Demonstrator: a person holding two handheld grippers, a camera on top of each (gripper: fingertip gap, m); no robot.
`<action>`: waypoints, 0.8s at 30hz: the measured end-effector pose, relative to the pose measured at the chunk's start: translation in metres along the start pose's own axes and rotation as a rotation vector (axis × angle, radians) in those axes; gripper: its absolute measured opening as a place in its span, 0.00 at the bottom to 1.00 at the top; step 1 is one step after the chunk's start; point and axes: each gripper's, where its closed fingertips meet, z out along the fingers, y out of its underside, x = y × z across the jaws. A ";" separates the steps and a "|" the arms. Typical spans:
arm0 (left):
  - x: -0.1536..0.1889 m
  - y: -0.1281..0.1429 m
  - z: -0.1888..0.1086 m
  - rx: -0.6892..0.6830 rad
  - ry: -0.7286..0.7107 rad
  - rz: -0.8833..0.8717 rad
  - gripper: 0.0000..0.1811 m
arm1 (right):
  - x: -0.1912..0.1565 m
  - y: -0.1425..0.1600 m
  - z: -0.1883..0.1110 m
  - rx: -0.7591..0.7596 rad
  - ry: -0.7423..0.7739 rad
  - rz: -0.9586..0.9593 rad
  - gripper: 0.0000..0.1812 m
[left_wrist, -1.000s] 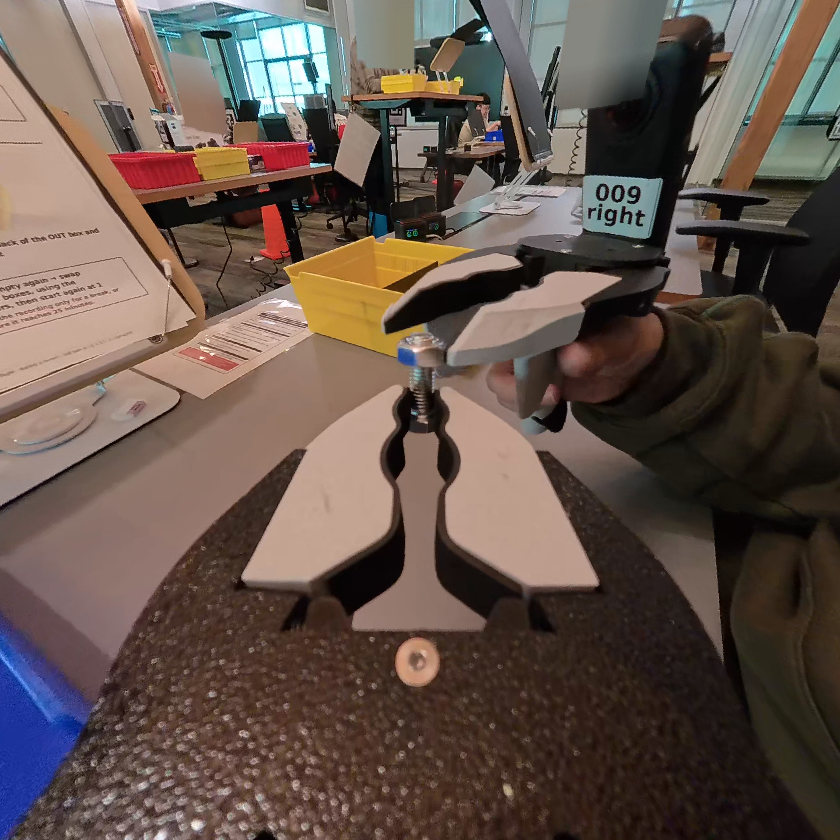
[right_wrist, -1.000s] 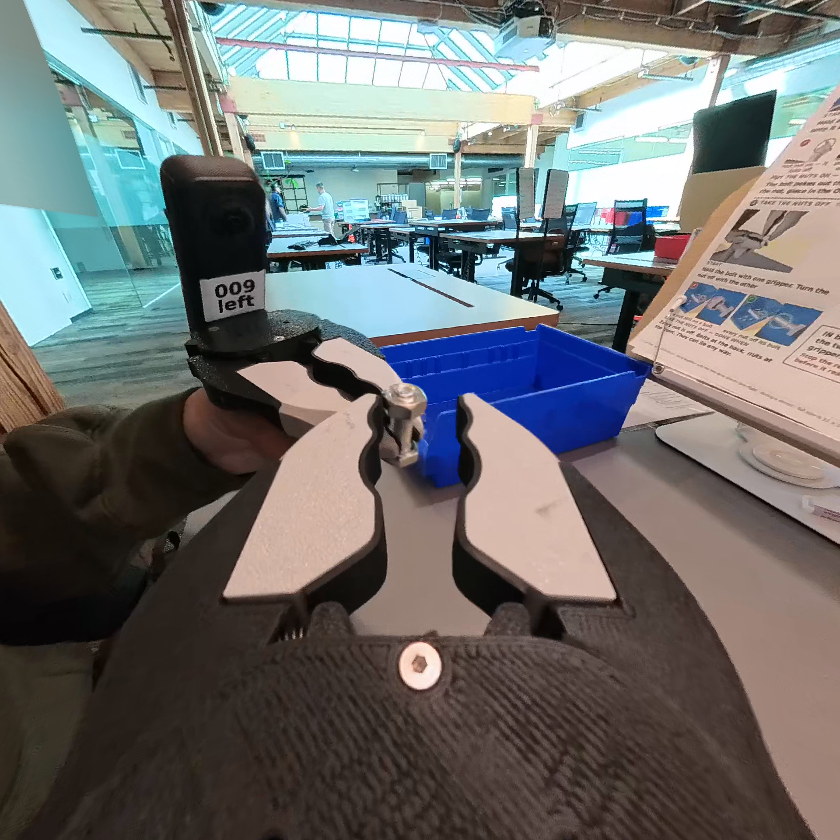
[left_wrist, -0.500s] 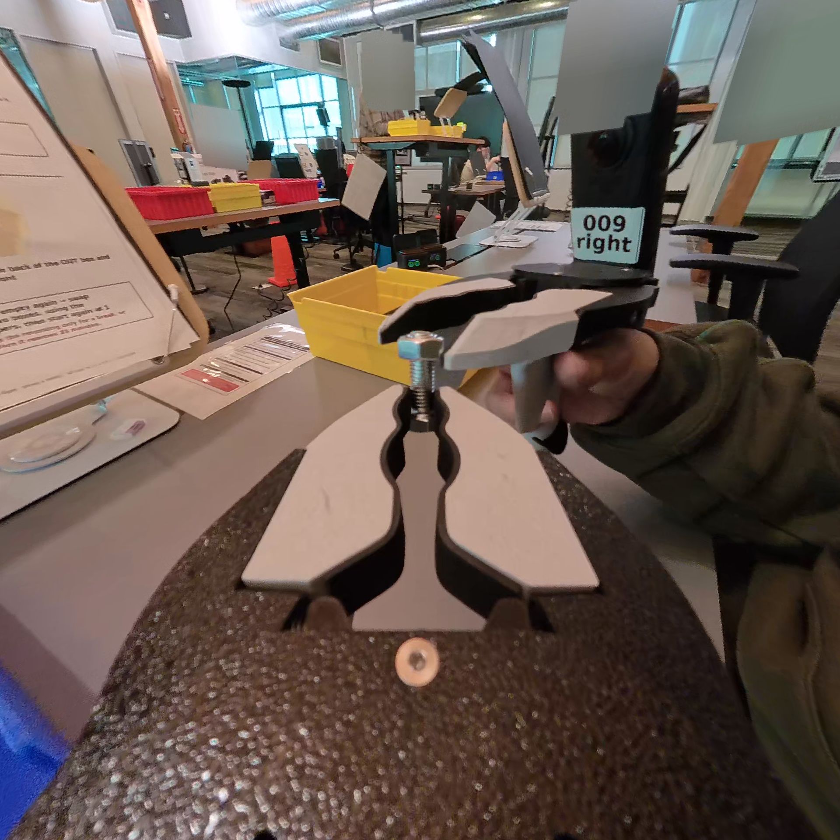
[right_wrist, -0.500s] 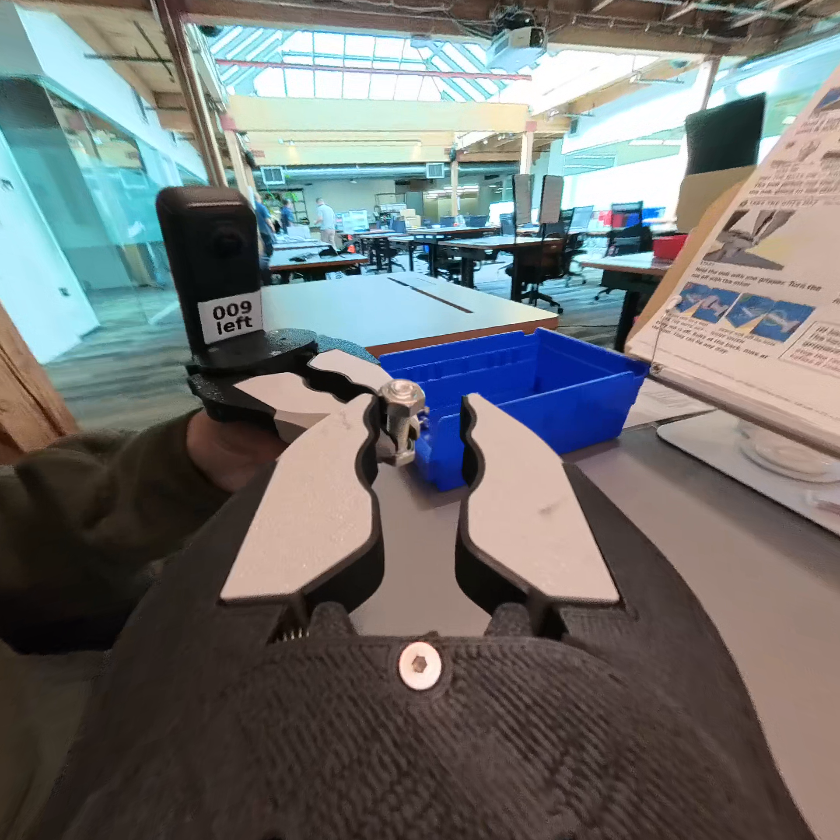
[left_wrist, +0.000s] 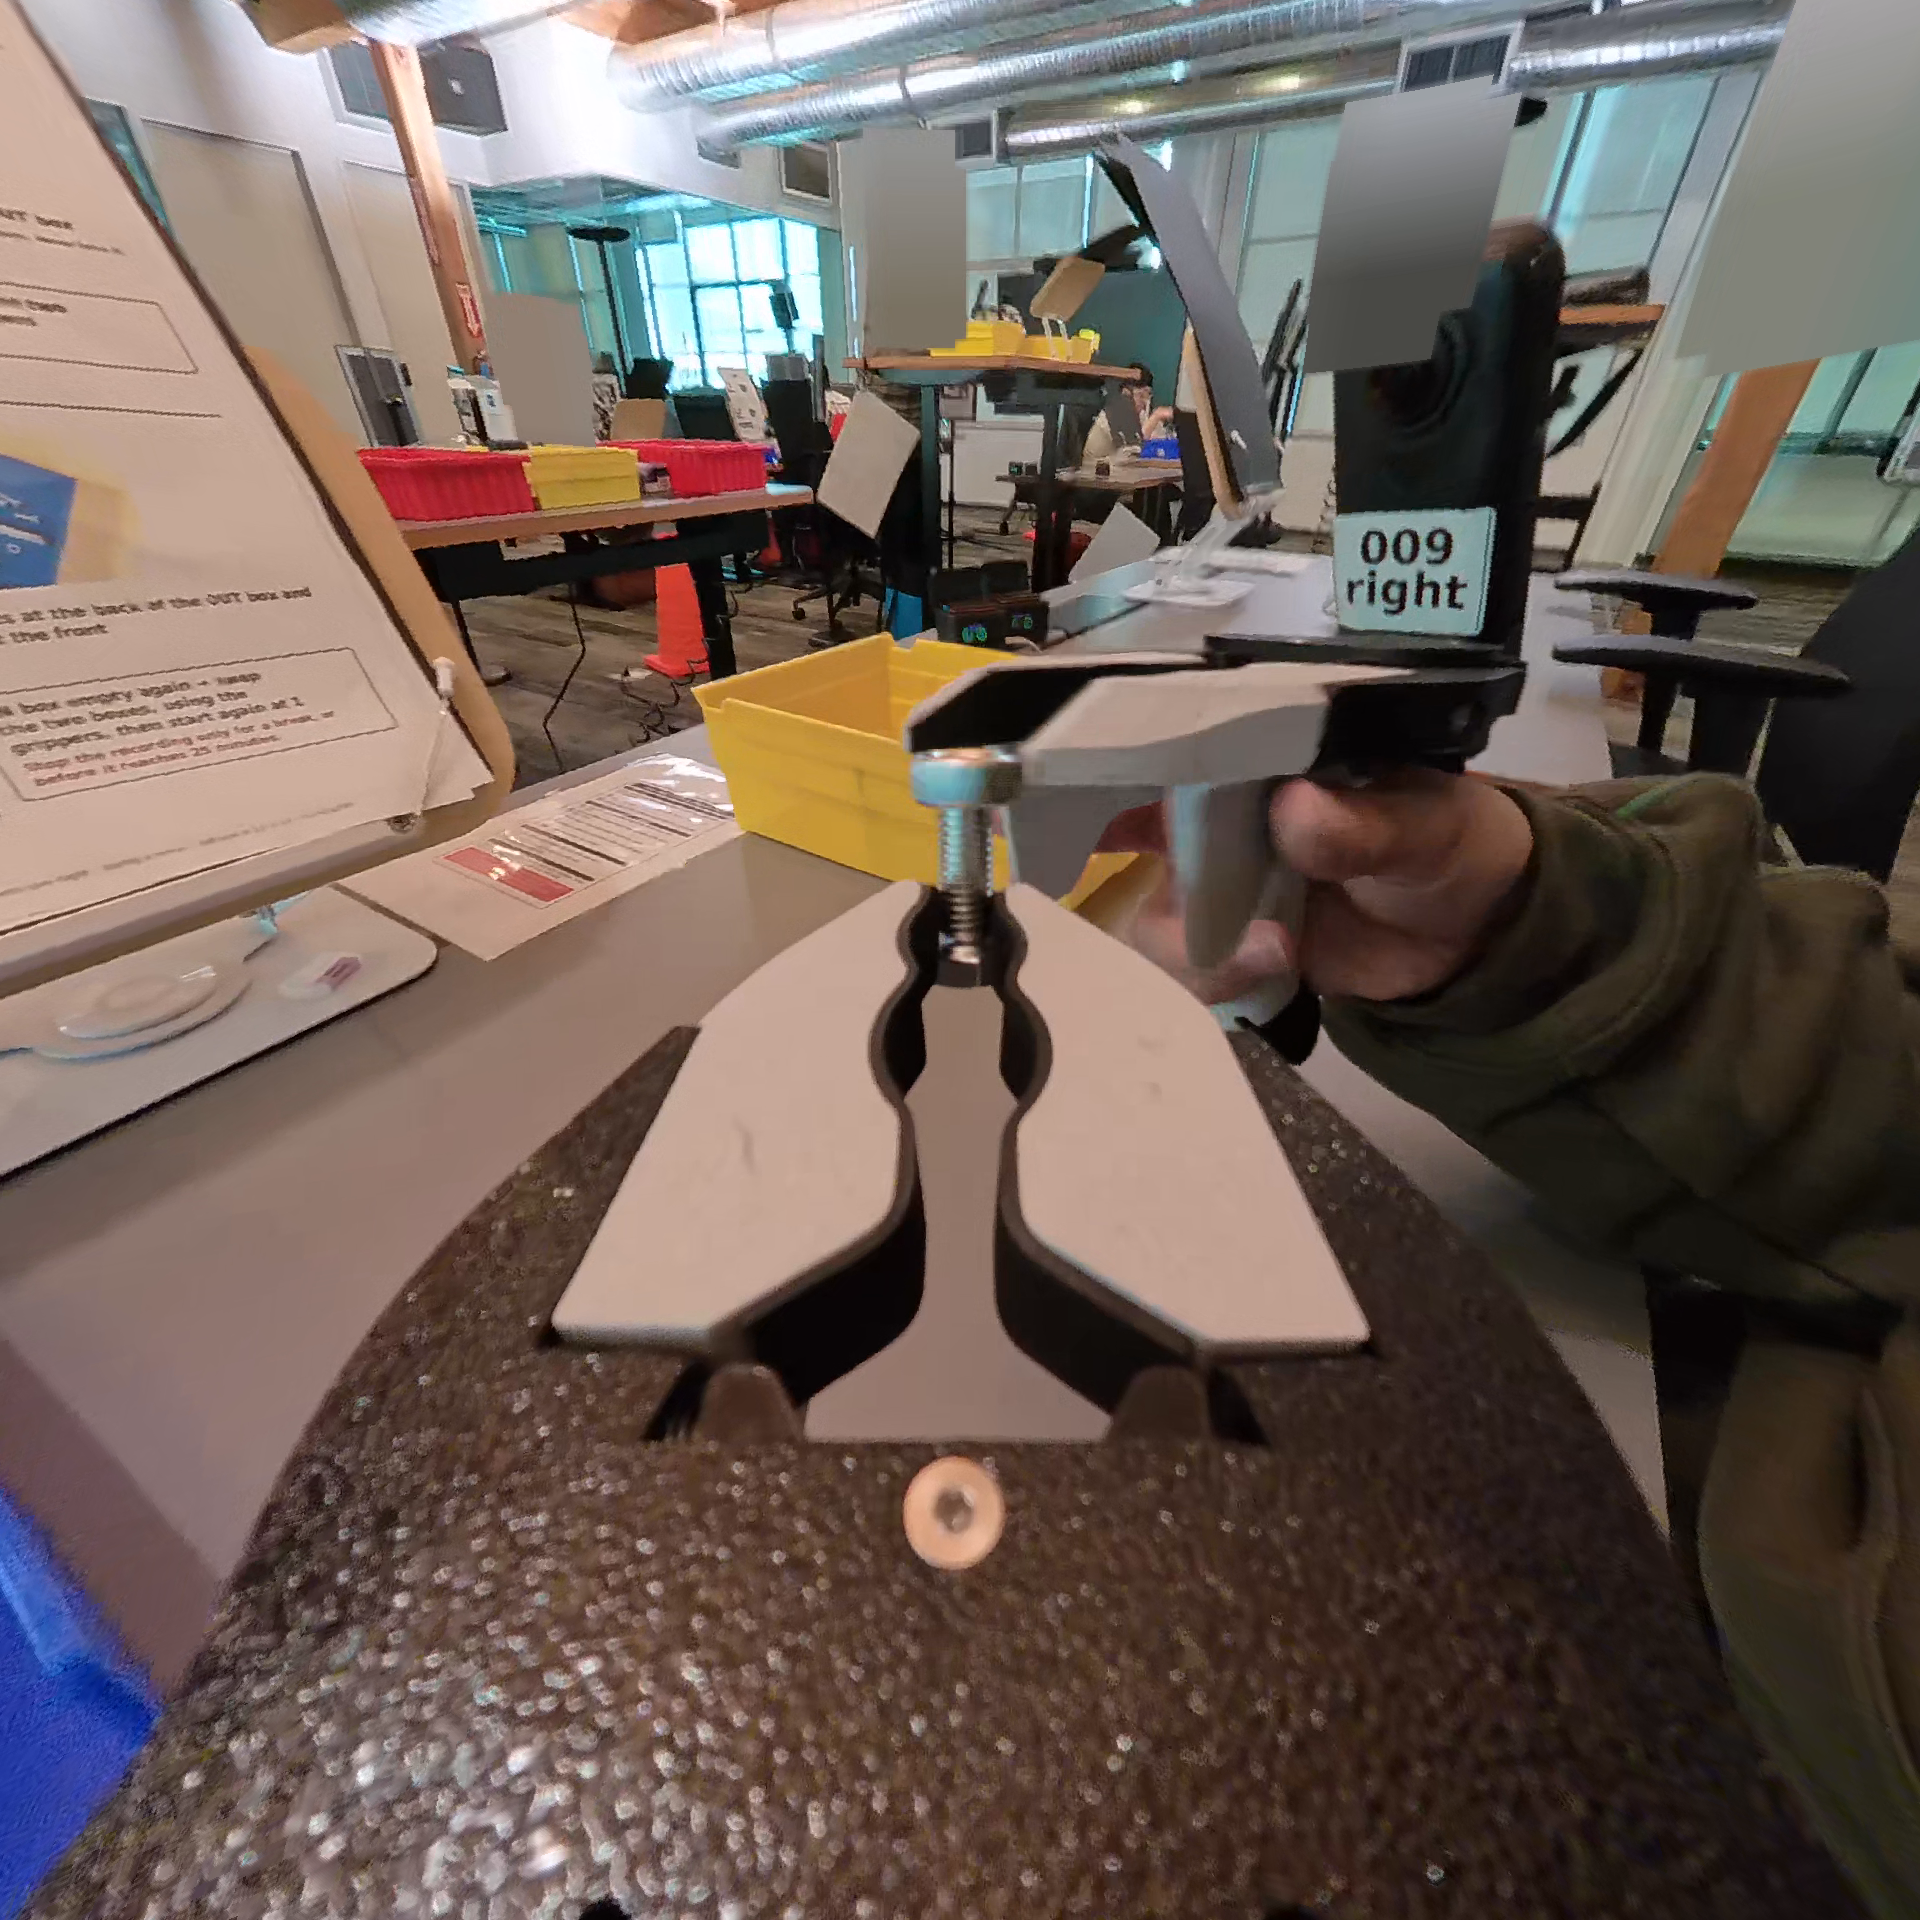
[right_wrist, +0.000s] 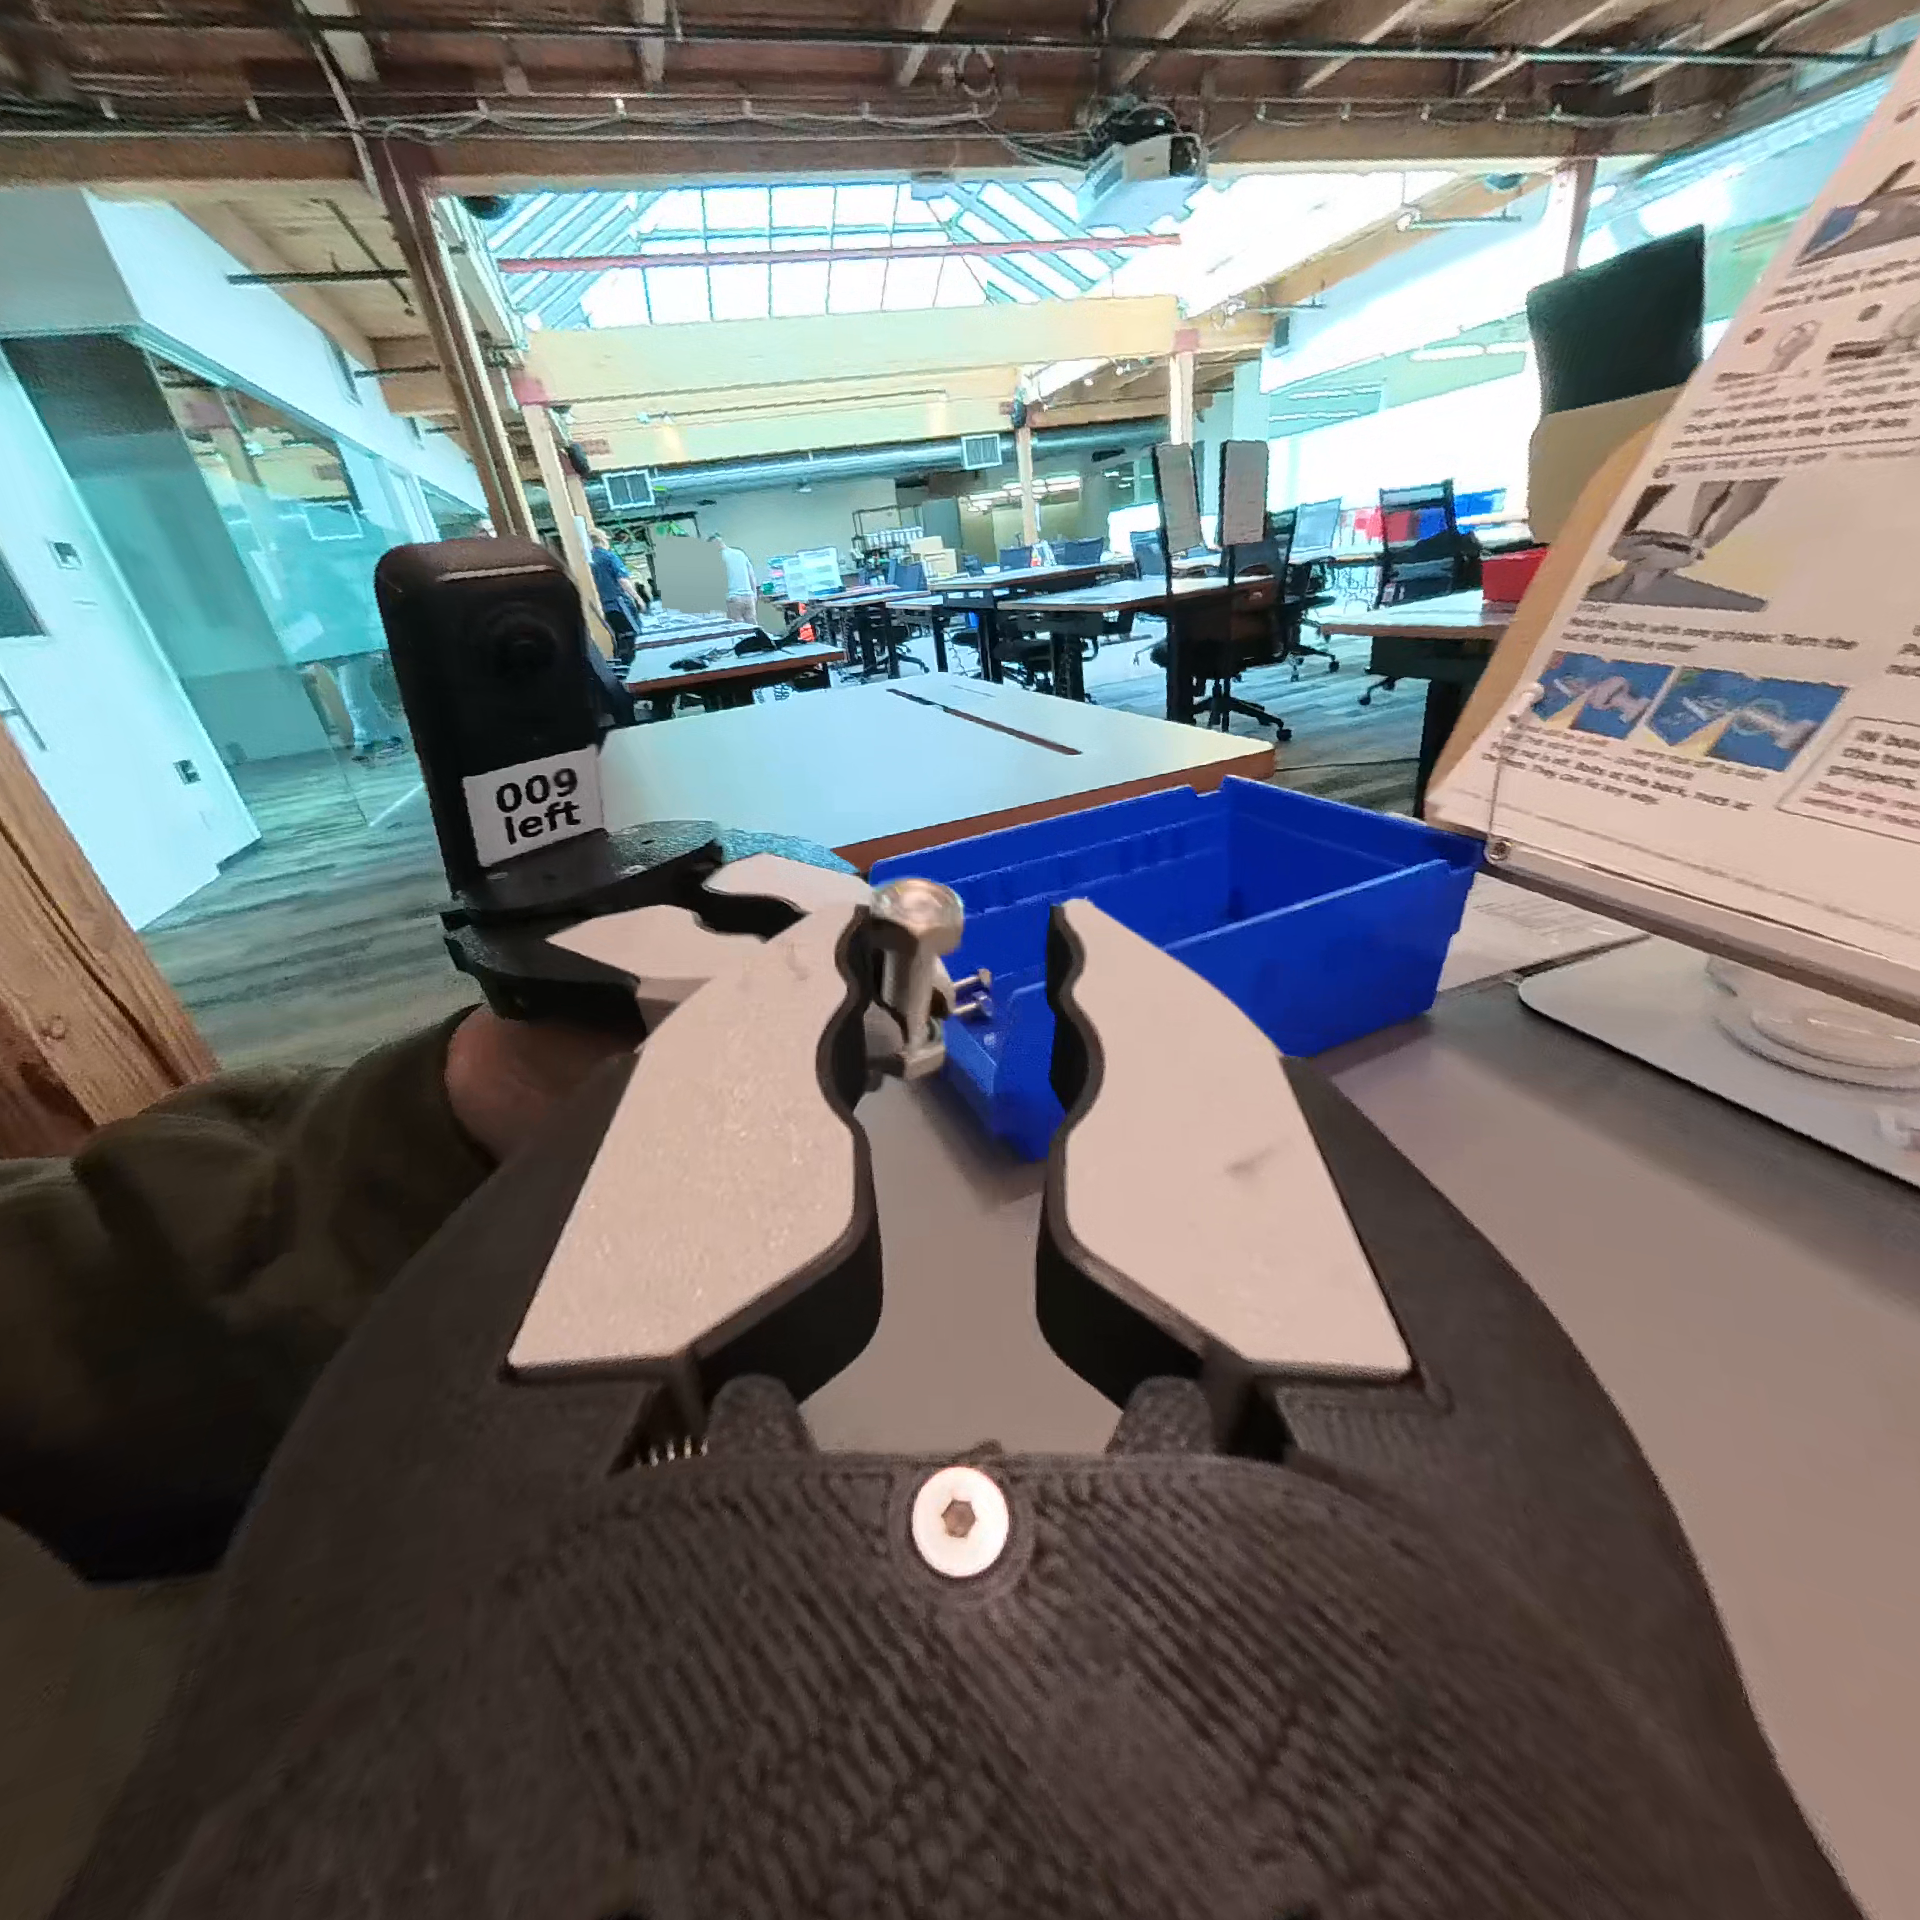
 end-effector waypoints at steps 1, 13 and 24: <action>0.000 -0.004 -0.003 0.030 0.013 -0.008 0.05 | 0.009 0.000 -0.003 -0.005 0.044 0.010 0.11; 0.002 0.001 0.004 0.010 -0.003 0.023 0.05 | -0.010 0.003 0.009 -0.019 0.000 0.003 0.12; -0.002 -0.002 -0.004 0.040 -0.006 0.004 0.05 | 0.004 -0.011 -0.009 0.040 -0.002 0.074 0.15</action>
